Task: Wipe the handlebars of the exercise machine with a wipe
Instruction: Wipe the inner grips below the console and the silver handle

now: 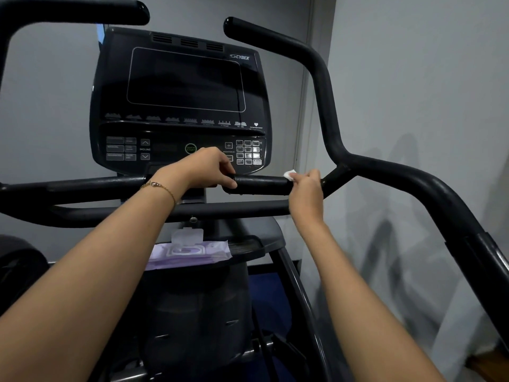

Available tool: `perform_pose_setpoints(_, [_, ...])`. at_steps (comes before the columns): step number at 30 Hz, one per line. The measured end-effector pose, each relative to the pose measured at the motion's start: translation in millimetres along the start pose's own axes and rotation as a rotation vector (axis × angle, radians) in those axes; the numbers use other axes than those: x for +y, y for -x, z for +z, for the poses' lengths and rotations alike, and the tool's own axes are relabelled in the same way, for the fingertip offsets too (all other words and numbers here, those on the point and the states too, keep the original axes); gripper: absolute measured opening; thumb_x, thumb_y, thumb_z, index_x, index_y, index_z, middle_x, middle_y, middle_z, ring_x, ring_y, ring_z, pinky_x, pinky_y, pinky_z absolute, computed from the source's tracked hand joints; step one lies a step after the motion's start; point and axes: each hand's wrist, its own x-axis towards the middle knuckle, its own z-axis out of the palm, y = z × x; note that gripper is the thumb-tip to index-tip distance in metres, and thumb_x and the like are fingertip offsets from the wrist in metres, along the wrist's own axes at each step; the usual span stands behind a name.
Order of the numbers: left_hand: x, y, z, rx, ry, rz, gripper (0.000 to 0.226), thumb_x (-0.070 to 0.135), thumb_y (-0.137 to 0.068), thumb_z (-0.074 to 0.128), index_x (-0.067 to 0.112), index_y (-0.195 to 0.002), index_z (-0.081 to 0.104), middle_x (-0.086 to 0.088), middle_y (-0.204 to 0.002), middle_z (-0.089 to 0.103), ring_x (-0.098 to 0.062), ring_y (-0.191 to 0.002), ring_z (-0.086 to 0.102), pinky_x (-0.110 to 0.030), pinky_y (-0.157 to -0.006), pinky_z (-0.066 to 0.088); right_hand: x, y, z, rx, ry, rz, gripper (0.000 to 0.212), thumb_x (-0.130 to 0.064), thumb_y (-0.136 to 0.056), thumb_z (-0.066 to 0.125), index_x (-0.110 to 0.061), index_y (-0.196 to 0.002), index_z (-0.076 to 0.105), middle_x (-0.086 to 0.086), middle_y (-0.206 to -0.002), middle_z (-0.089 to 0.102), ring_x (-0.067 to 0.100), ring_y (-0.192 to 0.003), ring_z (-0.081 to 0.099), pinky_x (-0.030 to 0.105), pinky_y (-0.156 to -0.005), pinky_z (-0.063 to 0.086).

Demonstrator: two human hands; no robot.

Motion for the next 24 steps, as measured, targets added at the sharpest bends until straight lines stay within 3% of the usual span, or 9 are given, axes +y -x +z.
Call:
perform_pose_setpoints(2, [-1,1,2,0.005,0.007,0.004,0.025,0.023,-0.078,0.075,0.018,-0.101,0.067,0.009,-0.085,0.061,-0.013,-0.087,0.062,-0.019,-0.071,0.044,6,-3,-6,-0.004,-0.020,0.009,0.034,0.001,-0.094,0.040,-0.003,-0.123,0.059,0.004,-0.102,0.038,0.025,-0.092,0.051,0.026,-0.091,0.040])
perform_pose_setpoints(6, [-1,-1,2,0.006,-0.015,0.008,0.024,0.025,-0.077,0.075,0.020,-0.099,0.066,0.005,-0.091,0.064,-0.015,-0.087,0.064,-0.026,-0.078,0.050,16,-12,-15,0.114,-0.089,0.255,0.034,0.005,-0.092,0.037,-0.003,-0.117,0.058,0.007,-0.120,0.042,0.028,-0.105,0.054,0.026,-0.088,0.040])
perform_pose_setpoints(8, [-1,-1,1,0.002,-0.022,0.008,0.024,0.025,-0.077,0.076,0.020,-0.098,0.067,0.005,-0.091,0.065,-0.015,-0.088,0.064,-0.026,-0.078,0.050,2,-4,-2,0.085,-0.039,0.151,0.035,0.008,-0.090,0.039,-0.003,-0.116,0.059,0.009,-0.120,0.043,0.028,-0.102,0.053,0.028,-0.091,0.040])
perform_pose_setpoints(12, [-2,1,3,0.017,-0.002,0.010,0.025,0.023,-0.078,0.075,0.019,-0.101,0.067,0.009,-0.086,0.061,-0.014,-0.087,0.063,-0.020,-0.071,0.044,-5,7,5,-0.039,0.030,-0.123,0.030,-0.001,-0.095,0.042,-0.003,-0.118,0.061,0.005,-0.099,0.039,0.025,-0.088,0.050,0.030,-0.091,0.043])
perform_pose_setpoints(17, [1,1,2,0.015,-0.023,0.004,0.025,0.025,-0.078,0.075,0.019,-0.100,0.067,0.008,-0.087,0.062,-0.015,-0.086,0.063,-0.021,-0.070,0.045,9,-21,-15,0.005,0.130,0.148,0.036,0.006,-0.092,0.038,-0.003,-0.119,0.060,0.014,-0.127,0.039,0.035,-0.099,0.057,0.033,-0.094,0.043])
perform_pose_setpoints(19, [1,0,2,0.013,-0.026,0.001,0.025,0.026,-0.077,0.075,0.019,-0.099,0.067,0.008,-0.086,0.062,-0.014,-0.085,0.063,-0.020,-0.069,0.045,-1,-16,-6,-0.007,0.132,0.129,0.031,0.004,-0.092,0.039,0.003,-0.116,0.059,0.013,-0.122,0.041,0.033,-0.098,0.055,0.029,-0.087,0.041])
perform_pose_setpoints(22, [0,1,2,0.020,-0.016,0.000,0.025,0.025,-0.077,0.075,0.019,-0.101,0.067,0.011,-0.084,0.061,-0.013,-0.085,0.063,-0.017,-0.068,0.044,-8,-8,-2,-0.068,0.076,0.028,0.029,0.002,-0.092,0.039,0.003,-0.115,0.058,-0.002,-0.098,0.044,0.018,-0.088,0.053,0.010,-0.076,0.036])
perform_pose_setpoints(24, [0,3,3,0.029,-0.019,0.008,0.027,0.024,-0.078,0.075,0.018,-0.103,0.067,0.008,-0.086,0.062,-0.014,-0.087,0.063,-0.020,-0.072,0.046,3,-10,-12,-0.055,0.064,0.033,0.034,0.003,-0.092,0.039,-0.002,-0.118,0.060,-0.009,-0.093,0.043,0.022,-0.096,0.055,0.015,-0.082,0.036])
